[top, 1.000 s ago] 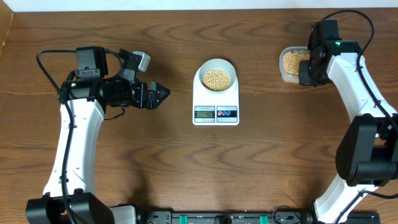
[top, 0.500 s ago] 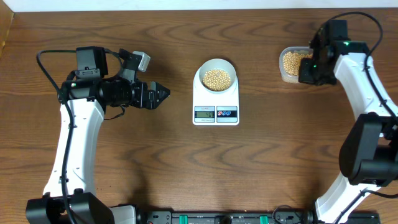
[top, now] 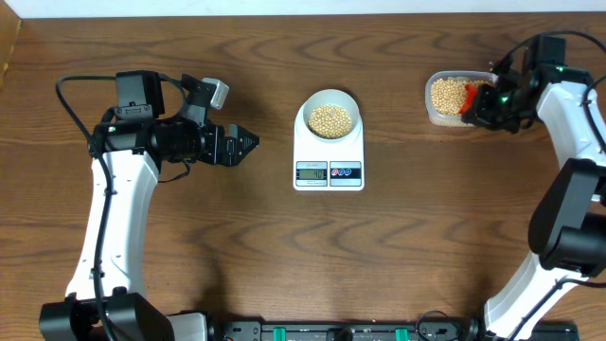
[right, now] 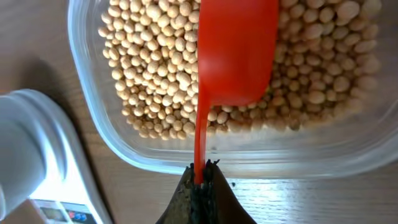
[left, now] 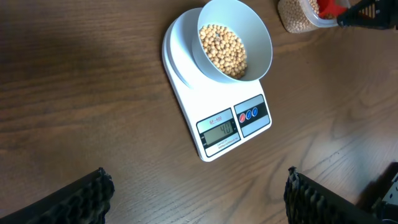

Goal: Scoop item into bowl and weigh 50g on scale
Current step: 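Dip the red scoop into the soybean tub with the right gripper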

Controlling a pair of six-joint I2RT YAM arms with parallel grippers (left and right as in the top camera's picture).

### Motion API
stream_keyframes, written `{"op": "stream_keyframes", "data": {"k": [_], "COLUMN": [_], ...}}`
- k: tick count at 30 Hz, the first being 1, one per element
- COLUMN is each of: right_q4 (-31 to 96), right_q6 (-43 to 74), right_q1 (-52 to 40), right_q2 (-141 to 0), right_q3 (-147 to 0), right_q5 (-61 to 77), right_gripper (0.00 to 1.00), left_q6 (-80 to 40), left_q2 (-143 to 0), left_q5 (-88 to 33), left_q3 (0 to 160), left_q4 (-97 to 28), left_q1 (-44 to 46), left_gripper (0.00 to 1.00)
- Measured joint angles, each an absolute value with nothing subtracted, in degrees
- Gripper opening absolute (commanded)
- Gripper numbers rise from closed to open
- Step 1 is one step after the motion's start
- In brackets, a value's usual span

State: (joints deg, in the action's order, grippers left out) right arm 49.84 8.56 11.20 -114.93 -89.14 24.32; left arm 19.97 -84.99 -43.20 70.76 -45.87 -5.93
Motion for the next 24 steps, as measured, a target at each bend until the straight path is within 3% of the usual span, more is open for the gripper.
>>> {"op": "stream_keyframes", "data": {"k": [24], "right_q4": [51.83], "right_q6": [5.74], "right_q1": [17.72], "right_q2": [-117.60], "right_q3": [-89.19], "right_q5": [40.66], "right_gripper": [0.01], "left_q6": [19.97], "left_q2": [-84.99], "left_q5": [-43.20], "left_q3": [70.76], "left_q4": [-45.89], "left_q1": [-5.93], "left_gripper": [0.90]}}
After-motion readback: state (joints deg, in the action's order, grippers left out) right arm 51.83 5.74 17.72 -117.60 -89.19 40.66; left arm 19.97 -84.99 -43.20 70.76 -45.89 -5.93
